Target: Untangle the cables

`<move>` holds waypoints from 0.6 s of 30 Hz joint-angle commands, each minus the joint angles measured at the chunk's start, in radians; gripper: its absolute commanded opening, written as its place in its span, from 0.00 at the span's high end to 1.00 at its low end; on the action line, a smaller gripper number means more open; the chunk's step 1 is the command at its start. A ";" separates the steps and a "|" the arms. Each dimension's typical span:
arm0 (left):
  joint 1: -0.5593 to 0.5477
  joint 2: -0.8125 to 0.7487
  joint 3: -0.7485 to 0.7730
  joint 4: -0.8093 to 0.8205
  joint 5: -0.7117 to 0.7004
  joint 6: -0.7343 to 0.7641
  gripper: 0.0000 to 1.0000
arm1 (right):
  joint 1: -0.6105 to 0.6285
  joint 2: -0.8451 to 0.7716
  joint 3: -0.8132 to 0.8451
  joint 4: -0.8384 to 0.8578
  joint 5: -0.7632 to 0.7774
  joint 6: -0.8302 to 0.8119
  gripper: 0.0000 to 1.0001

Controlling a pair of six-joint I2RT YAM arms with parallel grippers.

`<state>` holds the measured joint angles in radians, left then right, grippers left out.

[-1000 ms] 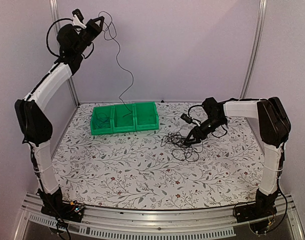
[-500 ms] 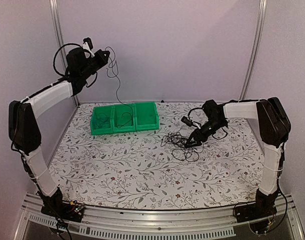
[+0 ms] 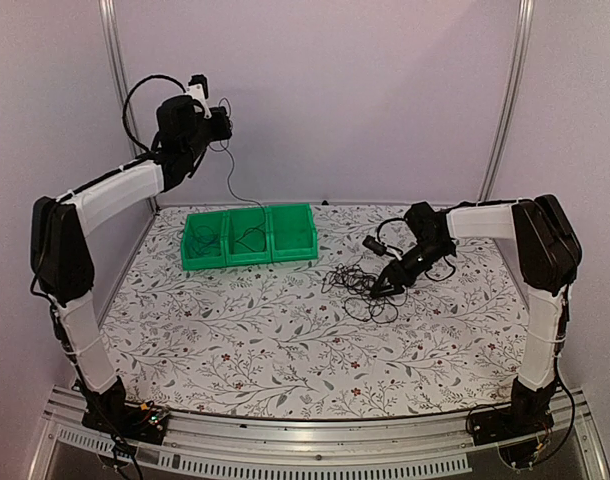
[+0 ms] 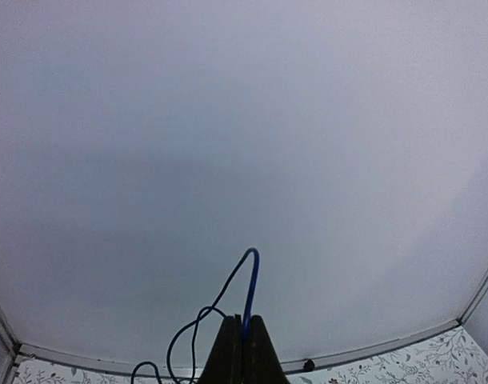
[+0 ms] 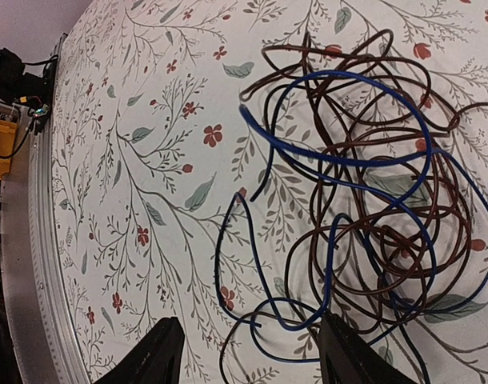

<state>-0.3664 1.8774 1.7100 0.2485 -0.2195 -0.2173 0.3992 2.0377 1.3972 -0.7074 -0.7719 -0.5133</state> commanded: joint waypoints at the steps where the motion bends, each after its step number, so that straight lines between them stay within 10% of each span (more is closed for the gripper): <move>1: -0.049 0.039 0.006 -0.041 -0.093 0.131 1.00 | 0.006 -0.025 -0.018 0.002 0.006 -0.005 0.38; 18: -0.134 -0.002 -0.184 -0.064 -0.054 0.051 1.00 | 0.006 -0.052 -0.047 0.011 -0.010 0.000 0.38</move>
<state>-0.5003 1.9087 1.5410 0.1879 -0.2348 -0.1886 0.3992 2.0171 1.3304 -0.6979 -0.7681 -0.5129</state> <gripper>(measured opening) 0.018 0.618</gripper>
